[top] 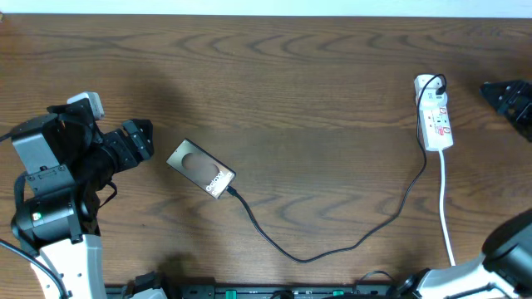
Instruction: Plug charger to phone and switch on socket
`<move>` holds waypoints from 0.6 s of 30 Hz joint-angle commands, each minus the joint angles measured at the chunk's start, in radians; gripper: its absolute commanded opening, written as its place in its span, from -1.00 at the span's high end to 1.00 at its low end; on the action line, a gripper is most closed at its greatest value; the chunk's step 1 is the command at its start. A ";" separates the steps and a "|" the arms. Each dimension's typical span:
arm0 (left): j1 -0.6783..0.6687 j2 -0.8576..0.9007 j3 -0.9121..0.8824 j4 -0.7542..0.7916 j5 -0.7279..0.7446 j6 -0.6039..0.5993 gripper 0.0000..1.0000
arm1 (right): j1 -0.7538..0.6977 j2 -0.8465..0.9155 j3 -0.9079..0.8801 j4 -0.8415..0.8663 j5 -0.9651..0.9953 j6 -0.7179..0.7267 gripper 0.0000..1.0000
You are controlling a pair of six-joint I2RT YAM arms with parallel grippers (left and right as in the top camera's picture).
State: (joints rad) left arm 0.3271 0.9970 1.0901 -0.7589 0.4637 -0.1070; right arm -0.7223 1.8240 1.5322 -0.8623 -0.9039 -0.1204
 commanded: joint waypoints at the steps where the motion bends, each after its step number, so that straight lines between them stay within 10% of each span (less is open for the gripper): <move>1: 0.002 0.002 0.015 -0.001 -0.013 0.010 -0.72 | 0.006 0.064 0.008 0.008 -0.087 -0.129 -0.98; 18: 0.002 0.002 0.015 -0.003 -0.013 0.010 -0.72 | 0.122 0.281 0.008 0.097 0.144 -0.150 -0.89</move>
State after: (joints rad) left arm 0.3271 0.9977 1.0901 -0.7593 0.4637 -0.1070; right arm -0.6369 2.0865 1.5318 -0.7853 -0.8078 -0.2443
